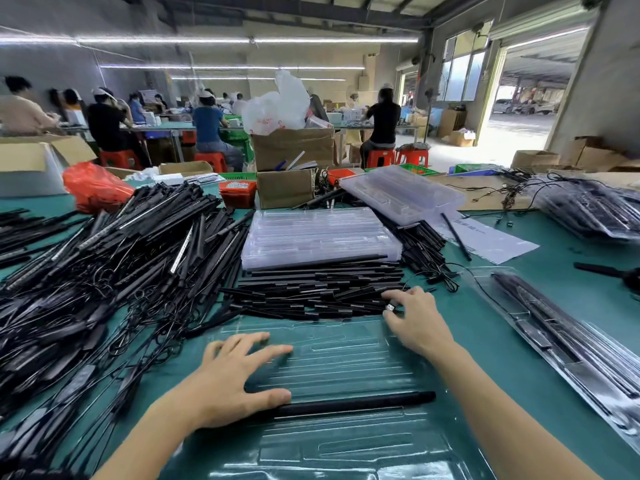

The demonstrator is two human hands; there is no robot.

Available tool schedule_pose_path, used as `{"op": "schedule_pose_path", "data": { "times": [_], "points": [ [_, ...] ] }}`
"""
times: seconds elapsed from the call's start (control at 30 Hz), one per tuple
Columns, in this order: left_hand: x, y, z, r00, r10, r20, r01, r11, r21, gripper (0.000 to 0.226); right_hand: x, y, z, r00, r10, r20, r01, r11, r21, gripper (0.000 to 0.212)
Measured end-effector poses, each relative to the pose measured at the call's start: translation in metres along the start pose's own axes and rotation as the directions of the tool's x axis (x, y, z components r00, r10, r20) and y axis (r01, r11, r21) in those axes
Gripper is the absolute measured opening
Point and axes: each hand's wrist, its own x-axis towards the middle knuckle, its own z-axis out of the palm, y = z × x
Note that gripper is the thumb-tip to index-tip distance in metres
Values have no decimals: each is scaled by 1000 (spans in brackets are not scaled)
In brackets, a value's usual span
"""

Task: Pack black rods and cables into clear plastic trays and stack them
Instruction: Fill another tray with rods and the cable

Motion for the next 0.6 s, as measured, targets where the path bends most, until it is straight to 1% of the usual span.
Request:
{"op": "schedule_pose_path", "data": {
  "times": [0.03,0.07,0.13,0.17,0.2,0.23,0.27,0.3,0.33,0.37,0.4,0.43,0.47,0.53,0.6],
  "points": [
    [0,-1,1,1000,-6,-2,6,1000,-5,73,2,-2,0,999,18,27,-16,996,-86,39],
    [1,-1,0,1000,-8,-4,8,1000,-9,73,5,-2,-1,998,64,25,-59,986,-158,41],
    [2,-1,0,1000,-10,-1,10,1000,-17,74,8,-4,-4,982,184,-42,-188,951,-244,42],
    [2,0,-1,1000,-11,4,11,1000,-21,75,9,-4,-4,971,224,-88,-240,931,-276,40],
    [2,0,-1,1000,-12,9,12,1000,-24,76,9,-5,-4,964,230,-136,-261,919,-295,37],
    [2,1,-1,1000,-14,12,14,1000,-25,76,8,-7,-2,964,199,-177,-244,925,-292,34],
    [2,1,-2,1000,-16,13,17,999,-30,75,7,-11,0,973,125,-195,-173,951,-256,34],
    [2,2,-2,1000,-17,10,18,999,-37,73,7,-17,2,986,25,-167,-56,982,-183,36],
    [3,2,-3,1000,-17,6,17,999,-44,71,7,-23,3,992,-78,-101,70,994,-80,36],
    [4,3,-3,1000,-15,0,15,999,-47,69,6,-31,5,986,-164,-14,164,987,0,36],
    [5,4,-3,1000,-13,-4,13,999,-48,68,5,-39,9,973,-217,73,217,976,17,36],
    [6,4,-3,1000,-13,-9,13,999,-51,69,5,-45,14,963,-238,124,241,970,-13,36],
    [8,5,-2,1000,-15,-16,14,998,-57,72,5,-49,19,963,-234,131,242,969,-50,35],
    [11,5,-2,999,-13,-29,11,998,-68,78,6,-52,27,977,-200,70,205,976,-77,29],
    [11,4,-2,999,-4,-36,1,997,-77,80,6,-53,30,982,-187,1,187,982,-40,23]
  ]
}}
